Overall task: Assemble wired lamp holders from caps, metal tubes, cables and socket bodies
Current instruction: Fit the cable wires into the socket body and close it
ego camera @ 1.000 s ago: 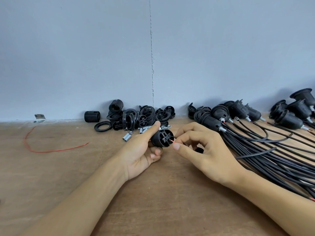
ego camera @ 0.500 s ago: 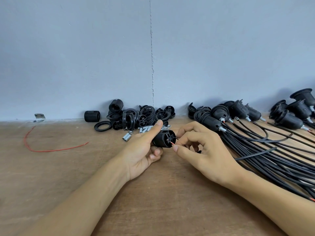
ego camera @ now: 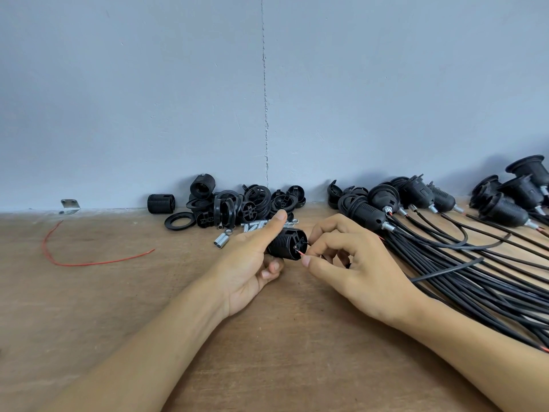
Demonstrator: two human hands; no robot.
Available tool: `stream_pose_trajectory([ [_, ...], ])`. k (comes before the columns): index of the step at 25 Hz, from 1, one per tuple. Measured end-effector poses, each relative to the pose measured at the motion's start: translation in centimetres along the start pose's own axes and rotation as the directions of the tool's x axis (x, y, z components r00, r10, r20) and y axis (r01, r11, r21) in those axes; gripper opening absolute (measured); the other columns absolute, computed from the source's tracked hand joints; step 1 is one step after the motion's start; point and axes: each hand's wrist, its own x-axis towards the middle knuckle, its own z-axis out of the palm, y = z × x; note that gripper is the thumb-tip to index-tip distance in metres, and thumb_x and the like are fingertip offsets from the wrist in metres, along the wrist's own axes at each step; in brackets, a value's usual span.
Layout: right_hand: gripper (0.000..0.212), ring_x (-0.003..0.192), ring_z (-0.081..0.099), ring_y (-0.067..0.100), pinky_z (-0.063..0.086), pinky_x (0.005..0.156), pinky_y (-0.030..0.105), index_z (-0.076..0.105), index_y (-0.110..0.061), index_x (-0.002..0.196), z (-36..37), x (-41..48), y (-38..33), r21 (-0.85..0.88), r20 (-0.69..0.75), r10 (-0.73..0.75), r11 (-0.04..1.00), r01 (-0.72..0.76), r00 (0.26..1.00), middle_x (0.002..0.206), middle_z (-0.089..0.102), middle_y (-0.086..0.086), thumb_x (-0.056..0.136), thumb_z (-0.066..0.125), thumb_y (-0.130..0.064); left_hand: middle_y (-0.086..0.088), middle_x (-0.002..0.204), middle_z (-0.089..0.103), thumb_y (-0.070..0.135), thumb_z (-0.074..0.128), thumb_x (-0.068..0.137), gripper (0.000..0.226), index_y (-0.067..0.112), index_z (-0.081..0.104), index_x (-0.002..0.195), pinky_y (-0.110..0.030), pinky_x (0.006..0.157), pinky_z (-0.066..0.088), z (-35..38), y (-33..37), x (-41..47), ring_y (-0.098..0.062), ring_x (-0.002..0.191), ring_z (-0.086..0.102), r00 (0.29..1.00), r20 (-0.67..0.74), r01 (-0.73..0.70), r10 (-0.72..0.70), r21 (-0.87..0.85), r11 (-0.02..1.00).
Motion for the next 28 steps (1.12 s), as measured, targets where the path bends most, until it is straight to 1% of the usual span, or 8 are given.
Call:
stream_pose_trajectory([
  [3,0.019,0.069,0.053,0.008,0.039,0.063,0.017,0.070,-0.019,0.067,-0.1,0.1,-0.1,-0.016,0.018,0.019,1.000,-0.019,1.000,0.095,0.060,-0.008,0.083,0.077,-0.013,-0.006,0.076,0.069,0.050,0.080,0.065,0.043,0.013,0.069,0.084,-0.016,0.036,0.027,0.1,-0.2,0.0,-0.009,0.042,0.038,0.998,-0.034,-0.043,0.044,0.018,0.999],
  [6,0.019,0.068,0.051,0.008,0.037,0.061,0.017,0.069,-0.020,0.066,-0.1,0.1,-0.1,-0.044,0.042,0.042,0.998,-0.040,0.998,0.093,0.060,-0.006,0.082,0.076,-0.012,-0.008,0.072,0.066,0.048,0.082,0.066,0.037,0.015,0.070,0.076,-0.016,0.036,0.027,0.4,-0.7,0.0,-0.009,0.039,0.039,0.984,-0.112,-0.135,0.141,0.055,0.989],
  [10,0.012,0.071,0.054,0.013,0.035,0.062,0.013,0.074,-0.024,0.074,0.0,0.1,0.1,-0.101,0.003,0.031,0.994,-0.030,1.000,0.087,0.058,-0.007,0.085,0.076,-0.020,-0.007,0.072,0.059,0.050,0.082,0.061,0.040,0.014,0.066,0.071,-0.016,0.036,0.029,0.6,-1.1,0.1,-0.007,0.041,0.040,0.950,-0.201,-0.228,0.241,0.084,0.970],
  [13,0.008,0.074,0.055,0.014,0.036,0.064,0.015,0.077,-0.025,0.081,0.0,0.0,0.3,-0.136,-0.026,0.003,0.991,-0.006,1.000,0.081,0.055,-0.008,0.088,0.074,-0.022,-0.010,0.072,0.060,0.050,0.081,0.065,0.043,0.011,0.065,0.076,-0.016,0.036,0.029,0.7,-1.0,0.0,-0.009,0.040,0.039,0.953,-0.207,-0.209,0.223,0.088,0.974],
  [19,0.007,0.076,0.057,0.015,0.047,0.070,0.035,0.074,-0.022,0.080,0.4,-0.2,0.3,-0.167,-0.031,-0.048,0.985,0.042,0.998,0.081,0.056,-0.008,0.087,0.073,-0.021,-0.002,0.067,0.065,0.050,0.073,0.084,0.037,0.014,0.067,0.078,-0.016,0.034,0.027,0.6,-0.8,0.2,-0.010,0.039,0.038,0.971,-0.190,-0.126,0.146,0.114,0.986],
  [22,0.007,0.076,0.058,0.016,0.049,0.072,0.040,0.074,-0.023,0.080,0.4,-0.2,0.3,-0.153,-0.030,-0.072,0.986,0.066,0.997,0.079,0.056,-0.008,0.087,0.072,-0.023,-0.003,0.068,0.064,0.058,0.074,0.076,0.046,0.013,0.065,0.081,-0.018,0.035,0.025,0.4,-0.7,0.2,-0.010,0.040,0.038,0.978,-0.167,-0.105,0.124,0.121,0.987],
  [25,0.011,0.074,0.058,0.016,0.049,0.071,0.042,0.073,-0.025,0.079,0.4,-0.3,0.3,-0.160,-0.036,-0.072,0.985,0.065,0.997,0.077,0.055,-0.009,0.085,0.066,-0.032,-0.001,0.068,0.064,0.063,0.076,0.065,0.055,0.012,0.068,0.084,-0.018,0.035,0.025,0.3,-0.7,0.1,-0.010,0.040,0.039,0.981,-0.142,-0.112,0.130,0.130,0.985],
  [28,0.013,0.073,0.057,0.016,0.049,0.070,0.043,0.072,-0.025,0.078,0.4,-0.2,0.4,-0.182,-0.026,-0.077,0.981,0.071,0.997,0.075,0.056,-0.008,0.084,0.064,-0.033,-0.002,0.066,0.062,0.062,0.078,0.062,0.049,0.016,0.068,0.074,-0.017,0.033,0.026,0.4,-0.8,0.1,-0.009,0.039,0.039,0.977,-0.150,-0.132,0.152,0.135,0.982],
])
